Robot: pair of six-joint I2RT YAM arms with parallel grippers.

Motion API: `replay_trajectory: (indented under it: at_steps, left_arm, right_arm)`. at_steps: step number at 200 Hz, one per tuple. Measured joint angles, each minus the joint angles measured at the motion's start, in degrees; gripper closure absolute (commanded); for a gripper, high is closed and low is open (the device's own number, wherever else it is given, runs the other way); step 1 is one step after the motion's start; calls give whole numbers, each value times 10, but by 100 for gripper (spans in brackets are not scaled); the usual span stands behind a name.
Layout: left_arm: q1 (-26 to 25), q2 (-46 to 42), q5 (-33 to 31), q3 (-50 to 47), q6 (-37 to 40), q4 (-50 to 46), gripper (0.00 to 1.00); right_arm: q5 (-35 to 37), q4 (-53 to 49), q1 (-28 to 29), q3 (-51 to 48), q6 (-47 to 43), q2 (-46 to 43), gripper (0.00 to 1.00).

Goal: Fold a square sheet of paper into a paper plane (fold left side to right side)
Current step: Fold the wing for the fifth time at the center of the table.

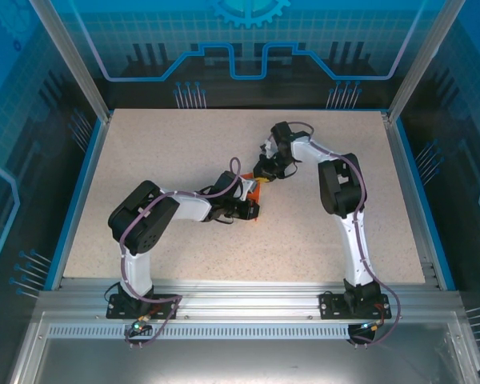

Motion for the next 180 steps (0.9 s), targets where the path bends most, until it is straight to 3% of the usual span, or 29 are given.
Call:
replay_trajectory:
  at_steps: [180]
  left_arm:
    - [-1,-12,1,-17,0,7,95]
  right_arm:
    - [10,-32,-40,143,2,77,85]
